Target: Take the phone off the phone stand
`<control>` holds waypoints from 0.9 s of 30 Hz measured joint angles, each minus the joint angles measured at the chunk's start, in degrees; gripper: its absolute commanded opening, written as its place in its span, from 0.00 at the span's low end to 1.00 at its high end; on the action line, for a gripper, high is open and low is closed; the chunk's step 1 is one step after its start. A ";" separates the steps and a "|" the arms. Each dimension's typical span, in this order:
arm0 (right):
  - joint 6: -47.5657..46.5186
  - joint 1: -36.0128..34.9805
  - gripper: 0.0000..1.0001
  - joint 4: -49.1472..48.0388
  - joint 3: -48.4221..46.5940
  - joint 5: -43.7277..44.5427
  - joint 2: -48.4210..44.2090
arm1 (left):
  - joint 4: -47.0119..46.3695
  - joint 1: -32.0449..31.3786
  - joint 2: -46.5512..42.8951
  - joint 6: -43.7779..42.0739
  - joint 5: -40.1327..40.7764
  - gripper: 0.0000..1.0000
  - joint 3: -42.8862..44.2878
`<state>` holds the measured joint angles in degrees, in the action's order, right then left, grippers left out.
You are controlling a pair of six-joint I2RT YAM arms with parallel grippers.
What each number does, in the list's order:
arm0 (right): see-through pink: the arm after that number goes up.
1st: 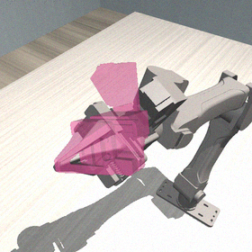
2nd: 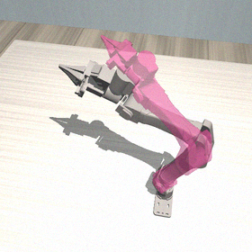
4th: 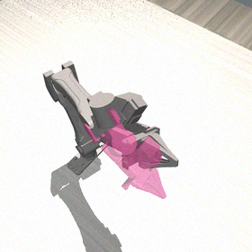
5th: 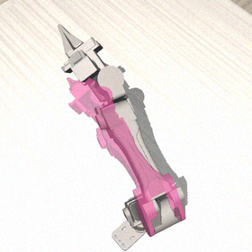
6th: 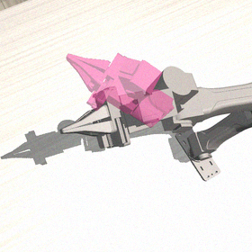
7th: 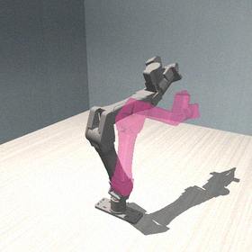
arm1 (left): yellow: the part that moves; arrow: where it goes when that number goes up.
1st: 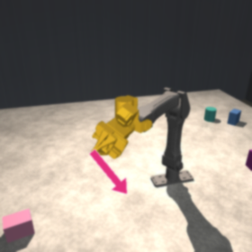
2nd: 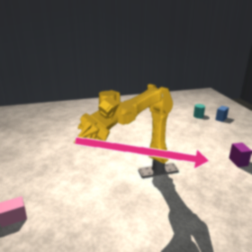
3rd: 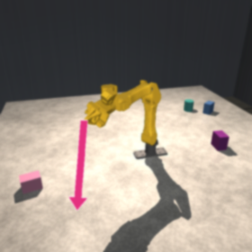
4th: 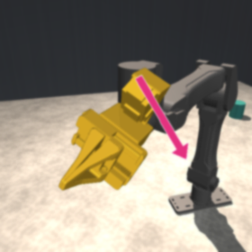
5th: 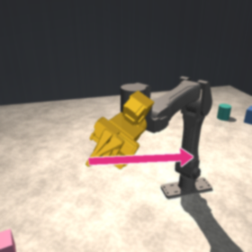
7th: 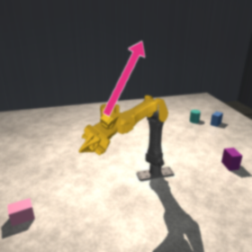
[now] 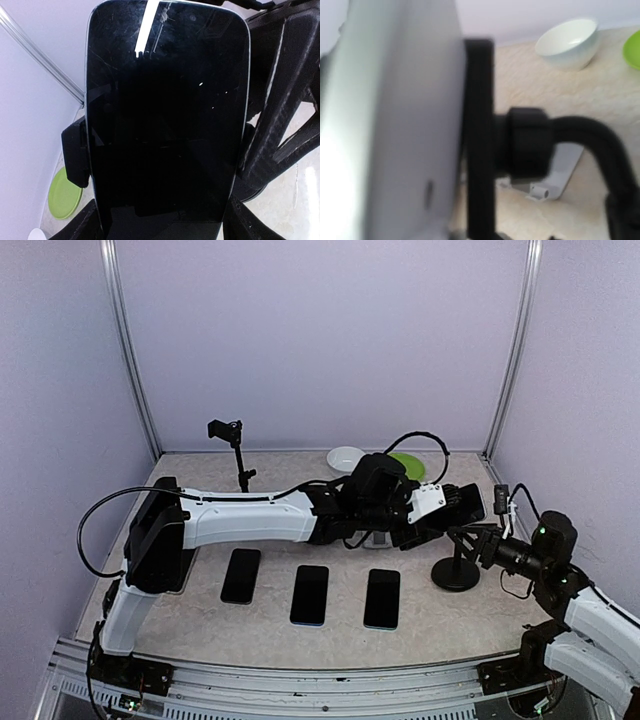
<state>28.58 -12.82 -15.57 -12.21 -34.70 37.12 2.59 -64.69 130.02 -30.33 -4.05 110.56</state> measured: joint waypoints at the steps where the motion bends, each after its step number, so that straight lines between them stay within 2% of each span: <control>1: 0.31 -0.04 0.65 0.35 0.22 0.83 -1.05 | -0.50 0.00 -0.11 0.07 0.04 0.36 -0.44; 5: 1.68 -0.09 0.68 3.41 1.14 4.42 -4.17 | -1.88 0.04 -1.40 -0.44 0.42 0.36 -2.89; 14: 3.89 -0.87 0.66 6.75 0.68 7.43 -4.83 | -3.34 0.04 -1.86 -4.92 1.51 0.36 -3.93; 16: 4.17 -0.96 0.69 6.71 0.70 7.41 -4.85 | -3.41 0.04 -2.05 -5.86 1.77 0.36 -4.15; 17: 4.22 -0.98 0.78 6.56 0.79 7.23 -4.85 | -3.39 0.04 -2.16 -6.27 1.95 0.36 -4.24; 19: 4.00 -0.96 0.86 6.47 1.14 6.88 -4.81 | -3.23 -0.02 -2.27 -7.52 2.36 0.36 -4.28; 25: 1.81 -0.96 0.91 10.10 2.16 5.09 -4.24 | -2.75 -0.24 -2.75 -10.86 4.39 0.36 -4.52; 27: 0.96 -1.25 0.88 11.41 2.16 4.83 -4.57 | -2.54 -0.22 -2.89 -11.45 4.94 0.36 -4.57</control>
<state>29.54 -14.06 -4.16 -10.04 -29.87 32.56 0.05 -64.90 127.13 -41.78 0.89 106.00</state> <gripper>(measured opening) 0.904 0.713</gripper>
